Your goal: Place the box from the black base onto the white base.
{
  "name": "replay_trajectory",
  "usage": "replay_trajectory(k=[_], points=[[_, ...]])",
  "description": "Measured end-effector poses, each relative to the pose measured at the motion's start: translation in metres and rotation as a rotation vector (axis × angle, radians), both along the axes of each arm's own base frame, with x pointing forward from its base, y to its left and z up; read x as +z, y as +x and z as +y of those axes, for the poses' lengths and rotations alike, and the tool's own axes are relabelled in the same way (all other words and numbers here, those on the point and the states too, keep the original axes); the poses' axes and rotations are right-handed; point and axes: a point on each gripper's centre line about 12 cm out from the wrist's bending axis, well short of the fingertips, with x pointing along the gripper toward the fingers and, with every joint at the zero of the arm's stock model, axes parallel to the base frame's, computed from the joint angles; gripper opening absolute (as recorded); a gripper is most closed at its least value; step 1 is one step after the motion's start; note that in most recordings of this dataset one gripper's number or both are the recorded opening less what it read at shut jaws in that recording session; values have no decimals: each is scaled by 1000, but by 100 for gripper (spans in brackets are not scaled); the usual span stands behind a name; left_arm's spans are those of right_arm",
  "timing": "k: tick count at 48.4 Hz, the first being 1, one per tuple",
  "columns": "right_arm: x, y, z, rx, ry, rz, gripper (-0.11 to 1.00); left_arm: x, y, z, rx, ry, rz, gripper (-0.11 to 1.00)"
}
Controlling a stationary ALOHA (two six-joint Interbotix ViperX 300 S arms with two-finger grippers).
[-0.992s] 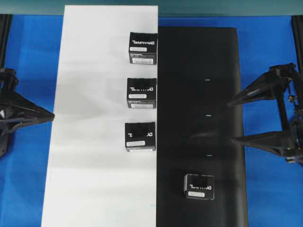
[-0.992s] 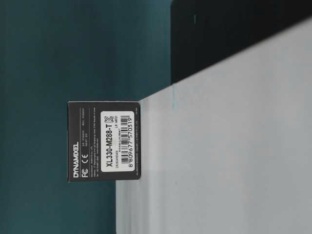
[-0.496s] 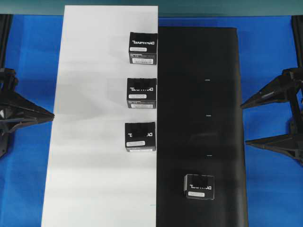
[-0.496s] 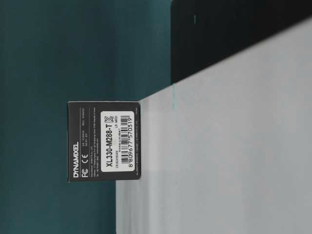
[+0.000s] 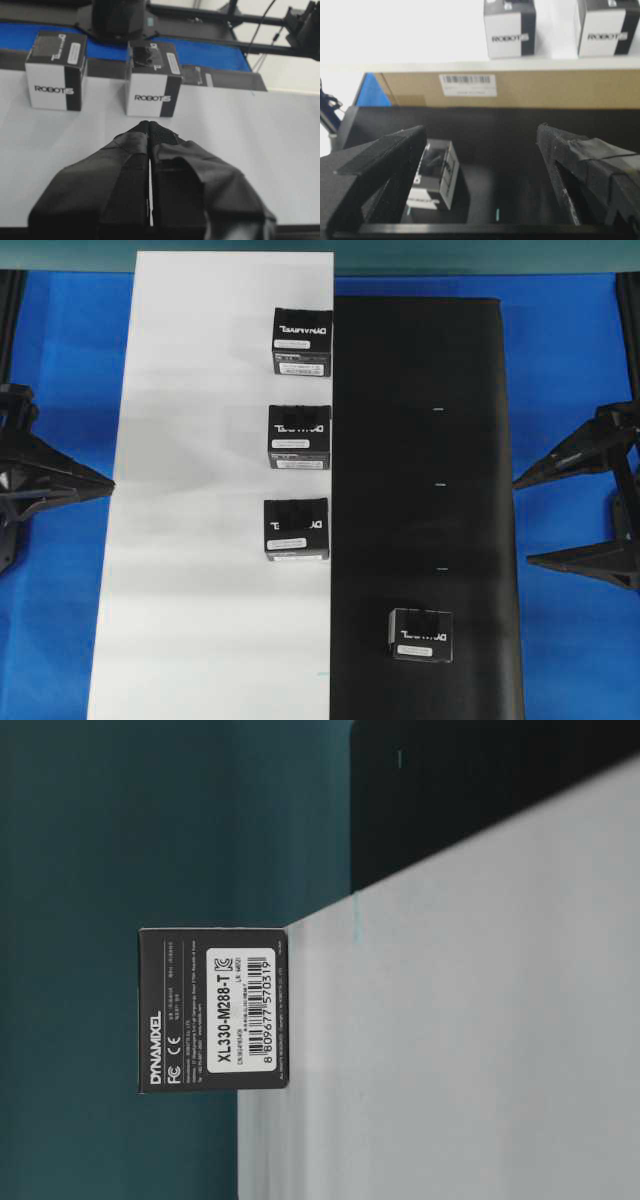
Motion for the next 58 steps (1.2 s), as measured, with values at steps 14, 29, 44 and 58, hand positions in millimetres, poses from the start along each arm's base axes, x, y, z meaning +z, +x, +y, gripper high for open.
replay_trajectory(k=[14,29,44,58], points=[[-7,-12,-2,-6,23,-12,100,3,-2,0,0,1,-14,-3],[-14,-16,-3,-5,13,-35,100,4,-2,0,0,0,-15,-3],[-12,-17,-4,-5,18,-64,100,7,-5,0,-5,7,-33,-3],[-10,-13,-2,0,24,-109,100,7,-6,-1,-6,-1,-34,-3]])
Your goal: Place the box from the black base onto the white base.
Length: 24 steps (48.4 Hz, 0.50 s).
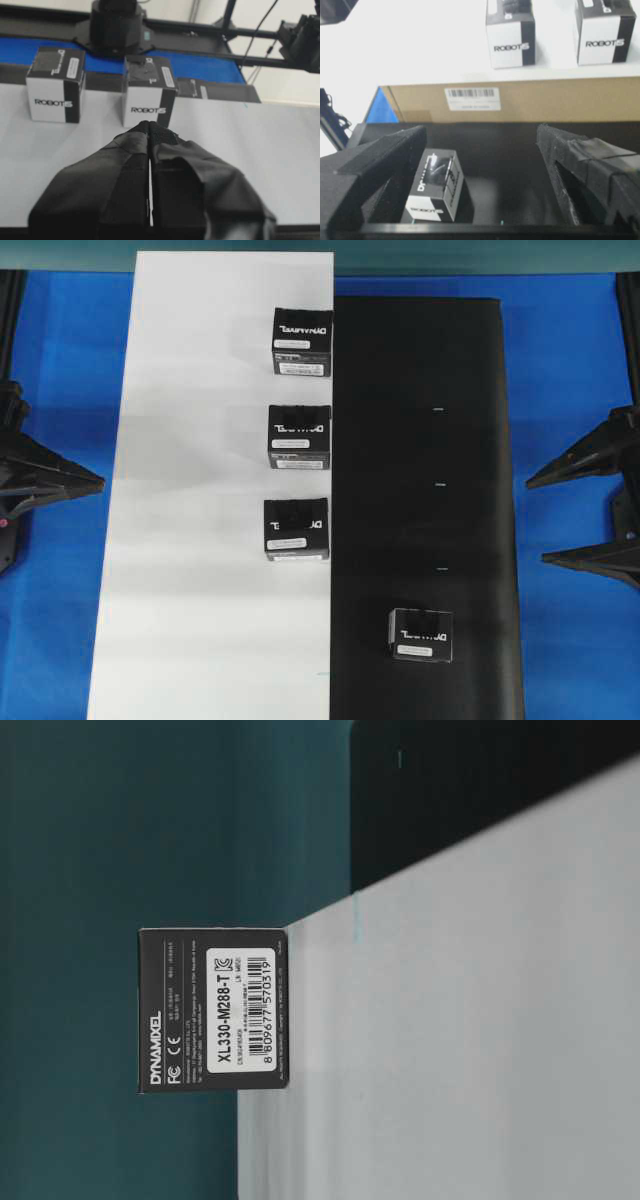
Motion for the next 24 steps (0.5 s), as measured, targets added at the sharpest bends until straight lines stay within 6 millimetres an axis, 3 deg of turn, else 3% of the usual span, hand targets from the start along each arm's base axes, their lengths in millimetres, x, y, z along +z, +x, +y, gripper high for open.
replay_trajectory(k=[24], points=[[-4,0,1,7,2,8,100,2,-2,0,-3,-2,-9,-3]])
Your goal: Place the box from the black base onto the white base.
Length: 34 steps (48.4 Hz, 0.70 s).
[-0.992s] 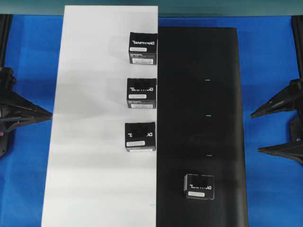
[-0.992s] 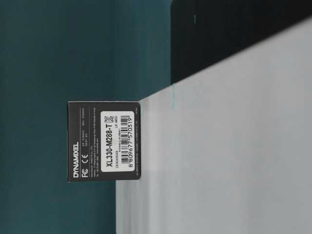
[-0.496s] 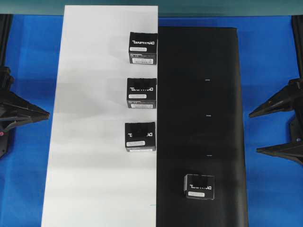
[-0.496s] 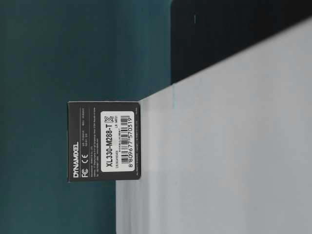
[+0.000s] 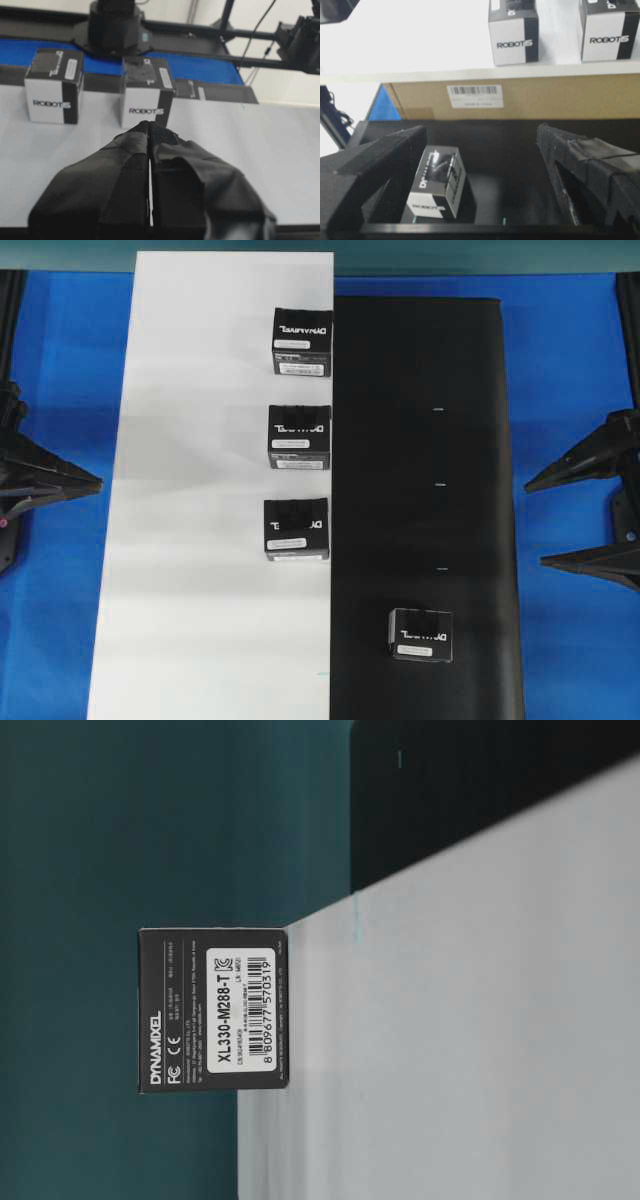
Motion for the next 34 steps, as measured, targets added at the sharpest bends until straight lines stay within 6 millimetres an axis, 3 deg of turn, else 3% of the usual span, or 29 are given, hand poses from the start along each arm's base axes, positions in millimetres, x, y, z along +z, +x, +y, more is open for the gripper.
replay_trajectory(k=[34], points=[[-4,-2,1,6,-5,10,100,4,-4,0,-2,0,-23,-3]])
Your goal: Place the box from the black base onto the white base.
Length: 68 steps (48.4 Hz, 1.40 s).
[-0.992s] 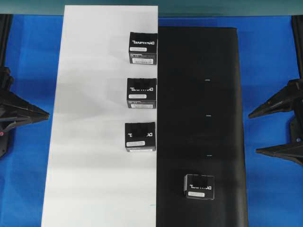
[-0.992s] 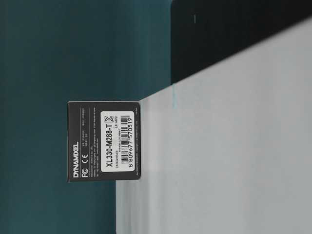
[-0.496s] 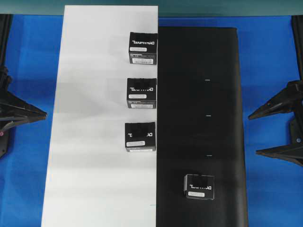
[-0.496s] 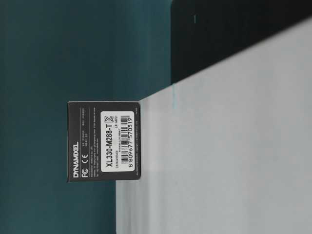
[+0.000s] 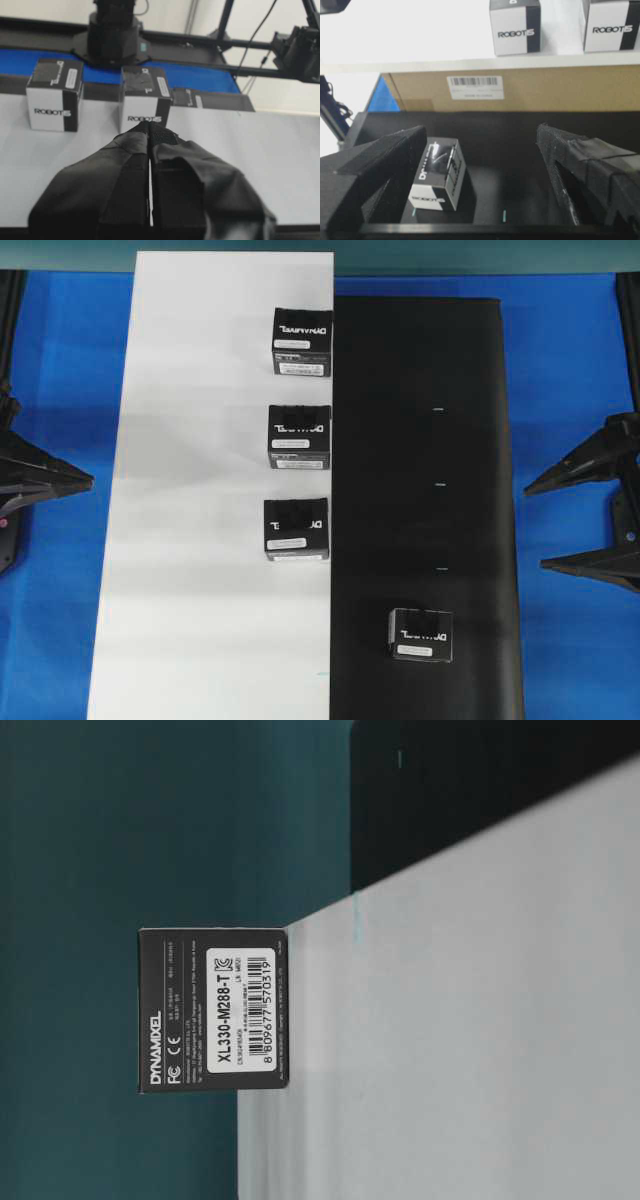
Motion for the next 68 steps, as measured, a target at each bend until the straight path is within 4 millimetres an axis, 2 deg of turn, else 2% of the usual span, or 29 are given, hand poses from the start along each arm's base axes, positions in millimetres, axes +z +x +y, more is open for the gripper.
replay_trajectory(k=[20,36,60,68], points=[[3,1,-4,-18,-1,-28,100,-8,0,0,1,4,50,-3],[12,4,-11,-37,-87,-121,100,-9,-1,0,1,4,63,-3],[12,5,-10,-36,-80,-127,100,-9,-1,0,1,5,63,-3],[12,5,-10,-41,-29,-121,100,-10,0,0,1,4,66,-3]])
